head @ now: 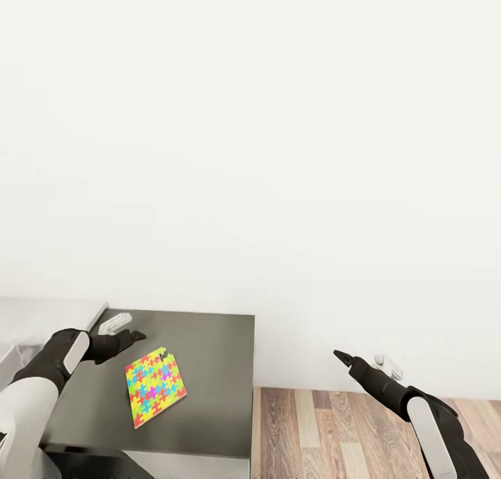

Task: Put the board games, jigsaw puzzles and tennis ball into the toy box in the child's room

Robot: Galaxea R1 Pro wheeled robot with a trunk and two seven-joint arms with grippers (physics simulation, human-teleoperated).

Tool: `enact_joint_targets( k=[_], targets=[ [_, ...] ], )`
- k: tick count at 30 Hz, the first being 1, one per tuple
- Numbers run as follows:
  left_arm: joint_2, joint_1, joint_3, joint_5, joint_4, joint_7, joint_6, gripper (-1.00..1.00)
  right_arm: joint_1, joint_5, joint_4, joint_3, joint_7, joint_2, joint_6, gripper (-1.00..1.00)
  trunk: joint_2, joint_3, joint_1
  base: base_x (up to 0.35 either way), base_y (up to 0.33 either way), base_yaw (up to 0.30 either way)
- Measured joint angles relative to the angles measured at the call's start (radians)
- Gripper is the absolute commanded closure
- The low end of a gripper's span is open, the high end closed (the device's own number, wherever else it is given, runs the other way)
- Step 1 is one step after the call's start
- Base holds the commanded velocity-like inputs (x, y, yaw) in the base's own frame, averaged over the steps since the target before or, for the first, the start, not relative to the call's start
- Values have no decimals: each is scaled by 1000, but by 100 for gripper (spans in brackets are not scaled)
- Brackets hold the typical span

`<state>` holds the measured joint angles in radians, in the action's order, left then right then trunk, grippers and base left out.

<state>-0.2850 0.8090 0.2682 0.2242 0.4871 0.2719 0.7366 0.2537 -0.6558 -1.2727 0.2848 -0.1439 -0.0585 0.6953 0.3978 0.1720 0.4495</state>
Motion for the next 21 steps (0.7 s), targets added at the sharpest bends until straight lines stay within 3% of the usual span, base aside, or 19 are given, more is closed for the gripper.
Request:
enact_joint_targets(
  k=[21],
  targets=[
    [2, -1, 0, 1, 0, 4, -1, -100, 0, 0, -1, 0, 0, 0, -1, -100, 0, 35, 0, 0, 0, 0]
  ],
)
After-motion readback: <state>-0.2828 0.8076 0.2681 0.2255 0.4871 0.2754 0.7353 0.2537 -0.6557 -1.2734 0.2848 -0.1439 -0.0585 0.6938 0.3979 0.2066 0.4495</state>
